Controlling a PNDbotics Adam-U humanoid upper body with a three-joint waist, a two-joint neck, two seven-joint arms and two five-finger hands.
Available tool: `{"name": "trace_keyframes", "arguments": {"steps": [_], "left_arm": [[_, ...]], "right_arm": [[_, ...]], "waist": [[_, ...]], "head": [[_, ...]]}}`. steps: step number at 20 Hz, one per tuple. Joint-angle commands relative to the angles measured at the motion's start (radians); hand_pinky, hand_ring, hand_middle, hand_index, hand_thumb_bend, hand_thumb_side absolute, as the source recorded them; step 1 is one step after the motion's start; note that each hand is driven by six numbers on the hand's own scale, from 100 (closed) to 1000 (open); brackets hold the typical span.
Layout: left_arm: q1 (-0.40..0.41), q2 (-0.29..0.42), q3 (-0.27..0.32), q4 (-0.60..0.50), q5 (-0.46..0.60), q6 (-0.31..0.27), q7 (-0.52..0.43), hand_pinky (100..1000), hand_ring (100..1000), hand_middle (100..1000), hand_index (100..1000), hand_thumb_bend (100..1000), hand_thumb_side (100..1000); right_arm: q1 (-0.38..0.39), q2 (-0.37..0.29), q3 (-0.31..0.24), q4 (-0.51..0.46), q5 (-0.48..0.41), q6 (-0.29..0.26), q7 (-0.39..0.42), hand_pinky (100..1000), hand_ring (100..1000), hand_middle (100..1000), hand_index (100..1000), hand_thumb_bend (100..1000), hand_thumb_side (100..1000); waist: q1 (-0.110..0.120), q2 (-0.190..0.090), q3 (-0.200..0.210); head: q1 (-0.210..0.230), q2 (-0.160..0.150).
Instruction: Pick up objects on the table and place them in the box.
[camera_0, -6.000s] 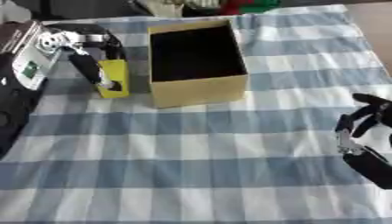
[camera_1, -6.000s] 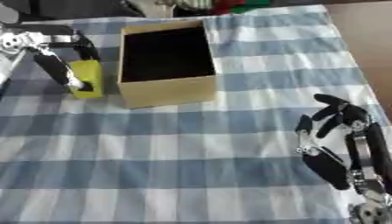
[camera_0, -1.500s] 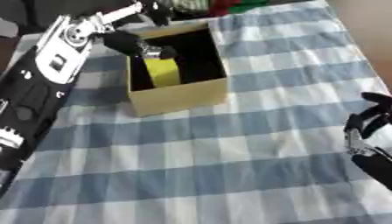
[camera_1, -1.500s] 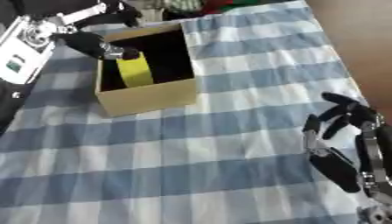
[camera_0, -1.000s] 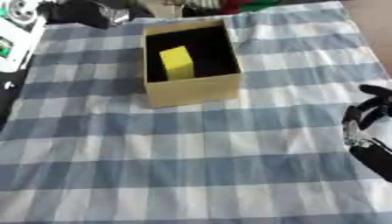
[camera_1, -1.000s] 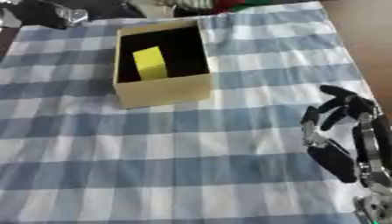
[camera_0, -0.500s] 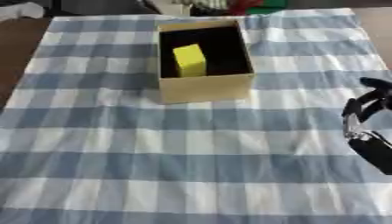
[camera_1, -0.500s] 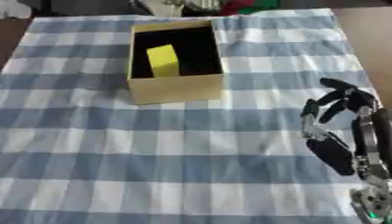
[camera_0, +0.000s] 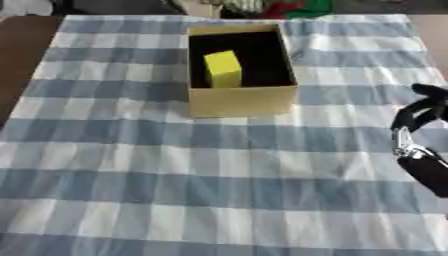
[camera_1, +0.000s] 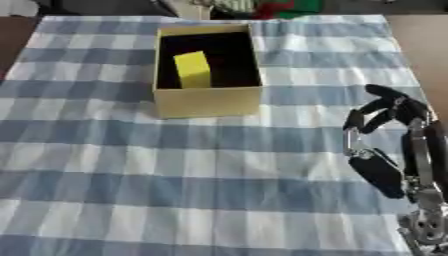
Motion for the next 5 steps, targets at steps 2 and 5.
{"name": "trace_keyframes", "arguments": {"steps": [2,5], "left_arm": [[0.001,0.000,0.026,-0.019,0.005,-0.030,-0.004,939,678,625,842,276,467],[0.032,-0.044,0.049,-0.019,0.032,-0.047,0.003,941,675,634,848,268,519]], "right_arm": [[-0.005,-0.014,-0.006,-0.015,0.002,-0.013,-0.002,901,432,537,815,100,439],[-0.010,-0.006,-0.006,-0.015,0.003,-0.015,-0.004,904,432,536,815,100,441]], "waist": [[-0.001,-0.013,0.001],[-0.011,-0.008,0.003]], "head": [[-0.001,-0.012],[0.007,-0.016]]}}
